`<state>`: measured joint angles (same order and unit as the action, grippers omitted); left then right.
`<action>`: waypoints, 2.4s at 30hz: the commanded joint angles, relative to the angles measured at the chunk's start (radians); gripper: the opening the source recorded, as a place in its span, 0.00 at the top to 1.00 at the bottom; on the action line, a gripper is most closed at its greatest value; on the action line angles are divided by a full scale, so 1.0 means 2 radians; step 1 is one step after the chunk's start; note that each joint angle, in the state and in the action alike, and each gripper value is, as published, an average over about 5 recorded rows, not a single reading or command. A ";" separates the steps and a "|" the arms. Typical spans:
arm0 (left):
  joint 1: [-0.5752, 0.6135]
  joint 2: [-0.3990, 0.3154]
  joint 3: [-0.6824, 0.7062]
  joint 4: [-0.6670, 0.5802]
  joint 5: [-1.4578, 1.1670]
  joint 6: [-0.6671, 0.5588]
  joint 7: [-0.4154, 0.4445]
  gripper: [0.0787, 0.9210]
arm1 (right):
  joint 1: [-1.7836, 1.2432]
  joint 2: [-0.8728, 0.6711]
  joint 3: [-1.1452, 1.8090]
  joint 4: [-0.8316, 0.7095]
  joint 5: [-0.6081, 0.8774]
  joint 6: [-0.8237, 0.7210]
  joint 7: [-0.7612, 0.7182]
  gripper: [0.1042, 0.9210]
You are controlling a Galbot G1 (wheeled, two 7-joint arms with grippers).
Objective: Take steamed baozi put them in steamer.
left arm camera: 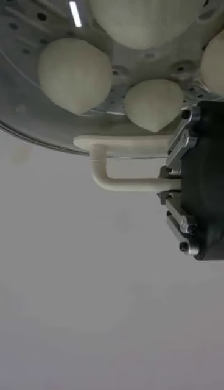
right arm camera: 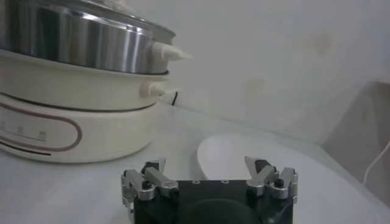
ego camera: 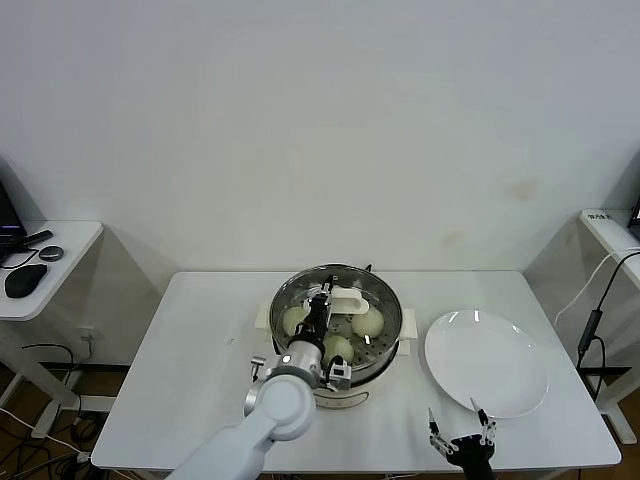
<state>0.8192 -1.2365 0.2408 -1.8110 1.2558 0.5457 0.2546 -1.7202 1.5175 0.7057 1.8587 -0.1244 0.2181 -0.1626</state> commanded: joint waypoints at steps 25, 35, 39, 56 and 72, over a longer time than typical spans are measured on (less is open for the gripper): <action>0.328 0.039 -0.255 -0.224 -0.515 -0.289 -0.171 0.19 | -0.011 -0.007 -0.004 0.014 -0.003 0.005 0.000 0.12; 0.558 -0.002 -0.387 -0.243 -0.776 -0.326 -0.243 0.12 | -0.018 -0.013 -0.011 0.025 0.010 0.012 -0.006 0.12; 0.578 -0.027 -0.378 -0.208 -0.785 -0.334 -0.249 0.12 | -0.021 -0.015 -0.018 0.029 0.019 0.008 -0.005 0.12; 0.569 -0.029 -0.390 -0.133 -0.774 -0.377 -0.204 0.12 | -0.026 -0.014 -0.027 0.024 0.018 0.011 -0.004 0.12; 0.575 -0.024 -0.393 -0.126 -0.755 -0.379 -0.188 0.12 | -0.026 -0.016 -0.029 0.026 0.017 0.011 -0.004 0.12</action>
<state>1.9533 -1.2809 -0.5305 -2.0789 -0.2455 -0.1979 -0.1323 -1.7715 1.4858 0.6482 1.9126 -0.0887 0.2387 -0.1712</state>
